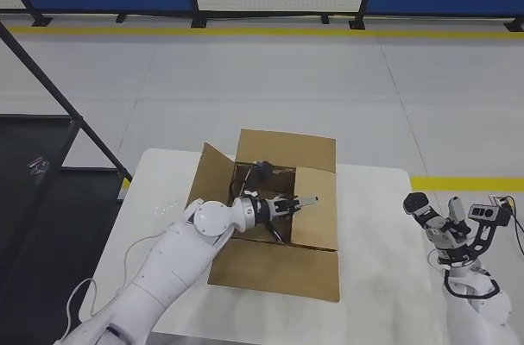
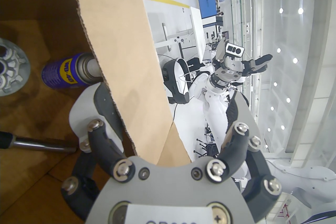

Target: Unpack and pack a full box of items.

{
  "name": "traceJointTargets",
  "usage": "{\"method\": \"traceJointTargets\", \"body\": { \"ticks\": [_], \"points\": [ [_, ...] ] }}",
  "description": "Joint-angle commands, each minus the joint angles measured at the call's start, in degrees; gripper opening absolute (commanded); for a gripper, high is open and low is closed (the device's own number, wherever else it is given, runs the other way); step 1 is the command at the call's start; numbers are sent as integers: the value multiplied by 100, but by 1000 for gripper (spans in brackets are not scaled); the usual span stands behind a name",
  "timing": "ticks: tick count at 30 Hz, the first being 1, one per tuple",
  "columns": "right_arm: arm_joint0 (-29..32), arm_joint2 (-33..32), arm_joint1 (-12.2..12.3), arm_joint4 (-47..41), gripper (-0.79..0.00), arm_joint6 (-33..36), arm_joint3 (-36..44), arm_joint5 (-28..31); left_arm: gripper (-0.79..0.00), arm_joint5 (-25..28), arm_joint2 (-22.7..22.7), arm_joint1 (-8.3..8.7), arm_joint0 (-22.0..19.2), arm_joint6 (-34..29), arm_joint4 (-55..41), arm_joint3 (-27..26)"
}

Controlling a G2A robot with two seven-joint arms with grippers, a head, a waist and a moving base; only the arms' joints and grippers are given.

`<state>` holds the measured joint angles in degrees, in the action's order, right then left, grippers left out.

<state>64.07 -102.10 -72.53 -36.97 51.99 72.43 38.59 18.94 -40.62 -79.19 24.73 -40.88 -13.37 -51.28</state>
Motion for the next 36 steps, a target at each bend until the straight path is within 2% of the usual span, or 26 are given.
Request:
{"method": "traceJointTargets", "body": {
  "ticks": [1,8,15,23,36],
  "points": [
    [2,10,10,-30,0,15,-22,7,0,51,-29,-11,-21,22,70,-46],
    [-12,61,40,-116,0,42,-65,44,0,200,-142,-48,-25,196,228,-442],
    [131,-81,87,-328,0,69,-61,184,0,91,30,-267,-182,472,161,-520],
    [462,-409,144,-695,0,41,-74,369,0,111,553,-742,-561,736,104,35],
    [607,-596,176,-763,0,-174,-204,343,0,74,1166,-1654,-1086,651,-231,1494]
  ]
}}
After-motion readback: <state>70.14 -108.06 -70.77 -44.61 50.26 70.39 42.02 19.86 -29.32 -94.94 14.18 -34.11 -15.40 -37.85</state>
